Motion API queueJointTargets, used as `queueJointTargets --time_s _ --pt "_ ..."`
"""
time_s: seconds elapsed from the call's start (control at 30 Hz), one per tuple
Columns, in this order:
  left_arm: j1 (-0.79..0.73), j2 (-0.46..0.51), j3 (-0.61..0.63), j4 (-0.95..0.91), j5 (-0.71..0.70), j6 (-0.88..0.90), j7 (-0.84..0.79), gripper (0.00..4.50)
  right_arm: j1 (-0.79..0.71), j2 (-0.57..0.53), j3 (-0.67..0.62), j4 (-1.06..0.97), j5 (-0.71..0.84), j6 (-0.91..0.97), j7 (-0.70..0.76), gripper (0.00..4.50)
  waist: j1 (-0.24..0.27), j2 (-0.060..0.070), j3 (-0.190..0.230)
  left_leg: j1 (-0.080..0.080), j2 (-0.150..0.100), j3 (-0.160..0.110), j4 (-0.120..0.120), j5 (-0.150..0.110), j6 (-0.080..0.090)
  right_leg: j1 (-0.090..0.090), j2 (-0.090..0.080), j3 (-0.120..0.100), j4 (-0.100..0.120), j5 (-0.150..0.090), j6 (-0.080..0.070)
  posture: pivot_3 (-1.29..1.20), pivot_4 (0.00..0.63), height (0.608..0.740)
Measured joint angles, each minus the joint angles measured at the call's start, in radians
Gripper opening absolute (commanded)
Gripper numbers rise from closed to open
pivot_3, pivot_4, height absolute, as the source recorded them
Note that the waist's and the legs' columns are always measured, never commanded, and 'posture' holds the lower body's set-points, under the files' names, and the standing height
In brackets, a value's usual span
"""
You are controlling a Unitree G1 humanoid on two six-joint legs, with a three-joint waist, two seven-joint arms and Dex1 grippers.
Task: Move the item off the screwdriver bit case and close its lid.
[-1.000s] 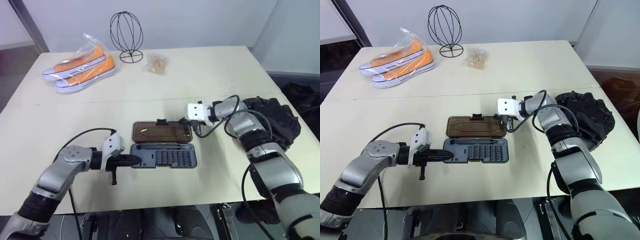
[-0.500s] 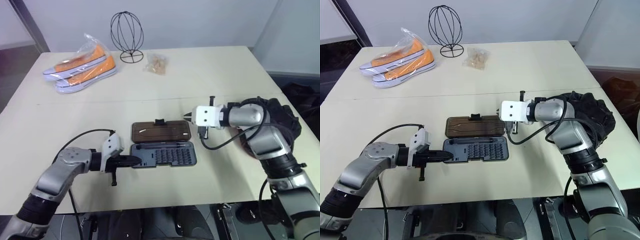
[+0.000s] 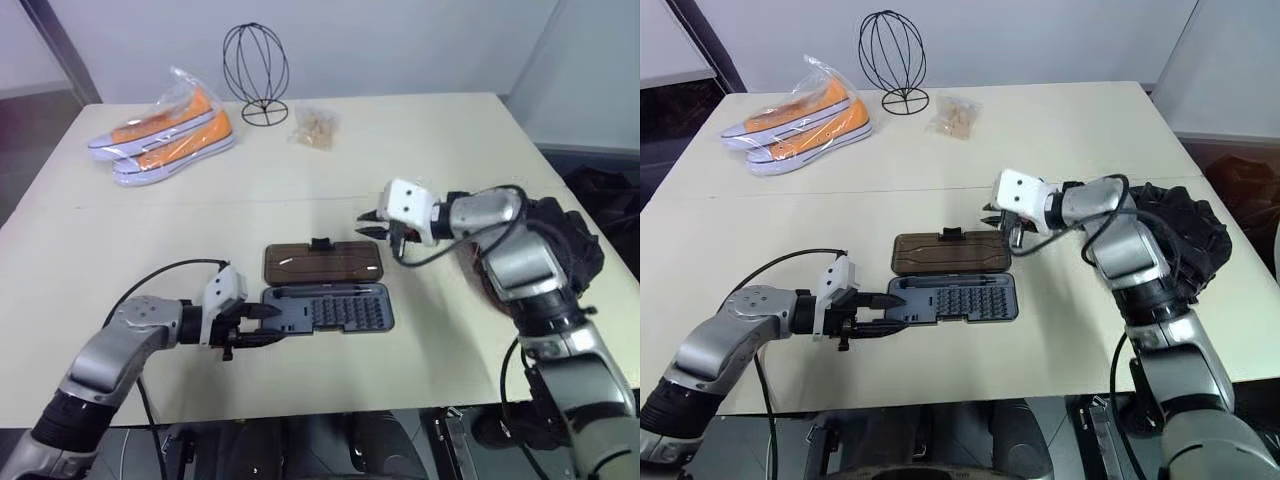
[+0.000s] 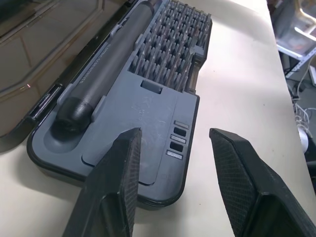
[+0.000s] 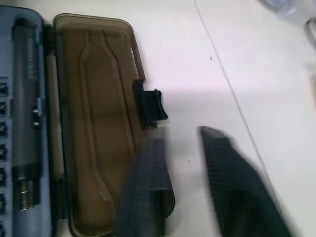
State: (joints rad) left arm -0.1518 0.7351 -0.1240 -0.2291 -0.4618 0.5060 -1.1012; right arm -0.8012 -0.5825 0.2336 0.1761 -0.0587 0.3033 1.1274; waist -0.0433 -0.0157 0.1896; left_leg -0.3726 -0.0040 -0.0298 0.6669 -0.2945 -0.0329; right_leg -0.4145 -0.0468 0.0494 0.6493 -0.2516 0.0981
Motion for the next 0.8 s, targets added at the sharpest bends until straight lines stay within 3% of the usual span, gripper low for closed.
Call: queueJointTargets --time_s 0.1,0.2,0.3,0.7,0.8 --pt "-0.001 0.0 0.001 0.0 -0.006 0.007 -0.002 2.25 -0.043 0.016 0.034 0.132 0.004 -0.009 0.047 2.33 0.0 0.0 0.0 0.0 0.0 0.0 0.0 0.0 0.0 0.0 0.0 0.0 0.0 0.0 0.0 0.0 0.15 0.74" --pt "-0.001 -0.001 0.007 0.001 -0.011 0.011 -0.005 1.46 -0.083 0.042 0.064 0.297 -0.004 -0.059 0.074 2.39 -0.001 0.0 0.0 0.0 0.0 0.0 0.0 0.0 0.0 0.0 0.0 0.0 -0.001 0.0 0.0 0.0 0.15 0.74" --pt "0.001 -0.007 0.01 0.011 -0.014 0.017 -0.006 0.05 -0.115 0.059 0.078 0.423 -0.016 -0.109 0.081 2.39 -0.001 0.0 0.0 -0.002 0.0 0.0 -0.001 0.0 0.0 -0.003 0.0 0.0 -0.001 0.0 0.0 0.0 0.15 0.74" --pt "0.0 -0.01 0.006 0.02 0.005 0.0 -0.009 0.05 -0.211 0.134 0.078 0.695 -0.07 -0.246 0.056 2.39 -0.002 0.001 0.0 -0.003 0.0 0.001 -0.002 0.0 0.0 -0.004 -0.001 0.0 -0.001 0.0 0.0 0.0 0.15 0.74" --pt "0.0 -0.007 0.0 0.02 0.015 -0.014 -0.009 0.0 -0.233 0.145 0.078 0.742 -0.087 -0.27 0.049 1.47 -0.002 0.001 0.0 -0.002 0.0 0.001 -0.002 0.0 0.0 -0.004 -0.001 0.0 -0.001 0.0 0.0 0.0 0.15 0.74"
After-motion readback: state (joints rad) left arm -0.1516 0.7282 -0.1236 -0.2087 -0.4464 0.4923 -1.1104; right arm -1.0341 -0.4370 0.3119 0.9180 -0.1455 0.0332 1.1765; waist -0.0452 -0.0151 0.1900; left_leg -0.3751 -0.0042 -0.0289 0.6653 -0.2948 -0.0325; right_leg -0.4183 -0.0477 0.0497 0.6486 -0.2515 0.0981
